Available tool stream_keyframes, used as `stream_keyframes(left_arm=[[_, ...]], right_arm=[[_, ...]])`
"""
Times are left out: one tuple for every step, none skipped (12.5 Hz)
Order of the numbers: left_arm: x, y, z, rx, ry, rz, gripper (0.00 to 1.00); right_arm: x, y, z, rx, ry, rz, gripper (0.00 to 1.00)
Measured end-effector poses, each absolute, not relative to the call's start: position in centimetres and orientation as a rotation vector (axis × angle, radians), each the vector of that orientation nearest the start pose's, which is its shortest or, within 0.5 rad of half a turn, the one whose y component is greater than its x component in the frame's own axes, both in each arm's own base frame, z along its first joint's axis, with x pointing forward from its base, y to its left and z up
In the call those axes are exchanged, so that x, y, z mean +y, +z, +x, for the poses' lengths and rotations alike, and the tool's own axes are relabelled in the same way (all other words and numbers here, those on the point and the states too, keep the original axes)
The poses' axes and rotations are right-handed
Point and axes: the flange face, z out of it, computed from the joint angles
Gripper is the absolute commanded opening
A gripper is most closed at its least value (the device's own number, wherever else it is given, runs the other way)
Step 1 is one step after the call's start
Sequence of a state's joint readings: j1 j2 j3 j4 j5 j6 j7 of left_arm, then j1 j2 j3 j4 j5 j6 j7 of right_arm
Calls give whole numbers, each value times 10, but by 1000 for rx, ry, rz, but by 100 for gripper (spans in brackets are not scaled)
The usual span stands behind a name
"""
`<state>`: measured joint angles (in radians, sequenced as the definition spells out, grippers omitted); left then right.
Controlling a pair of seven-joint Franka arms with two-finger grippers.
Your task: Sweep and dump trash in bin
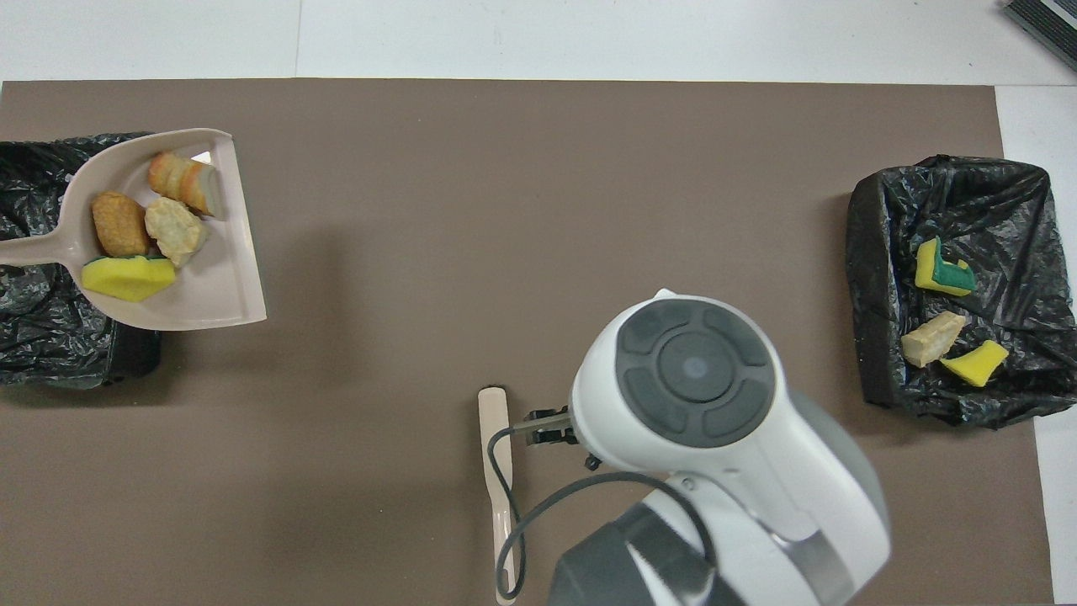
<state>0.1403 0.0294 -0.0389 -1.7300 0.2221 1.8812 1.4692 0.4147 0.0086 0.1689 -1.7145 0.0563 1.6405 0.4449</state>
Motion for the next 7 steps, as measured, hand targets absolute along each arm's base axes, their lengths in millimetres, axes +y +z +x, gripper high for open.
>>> stream_keyframes(left_arm=[[99, 563, 578, 1881, 97, -2206, 0], [123, 564, 575, 1878, 101, -2204, 0], [147, 567, 573, 1880, 102, -2194, 0], [169, 571, 572, 1884, 105, -2182, 0], [189, 573, 574, 1894, 111, -2168, 0], [207, 571, 577, 1910, 118, -2151, 0], [224, 567, 583, 1929, 122, -2125, 0]], right_arm=[[290, 567, 475, -251, 124, -3136, 100], [268, 578, 487, -298, 89, -3153, 100], [243, 590, 499, -331, 72, -3161, 100], [217, 599, 509, -355, 76, -3162, 100], [191, 603, 518, -376, 85, -3159, 100], [167, 607, 525, -387, 93, -3156, 100], [146, 610, 530, -391, 97, -3154, 100]])
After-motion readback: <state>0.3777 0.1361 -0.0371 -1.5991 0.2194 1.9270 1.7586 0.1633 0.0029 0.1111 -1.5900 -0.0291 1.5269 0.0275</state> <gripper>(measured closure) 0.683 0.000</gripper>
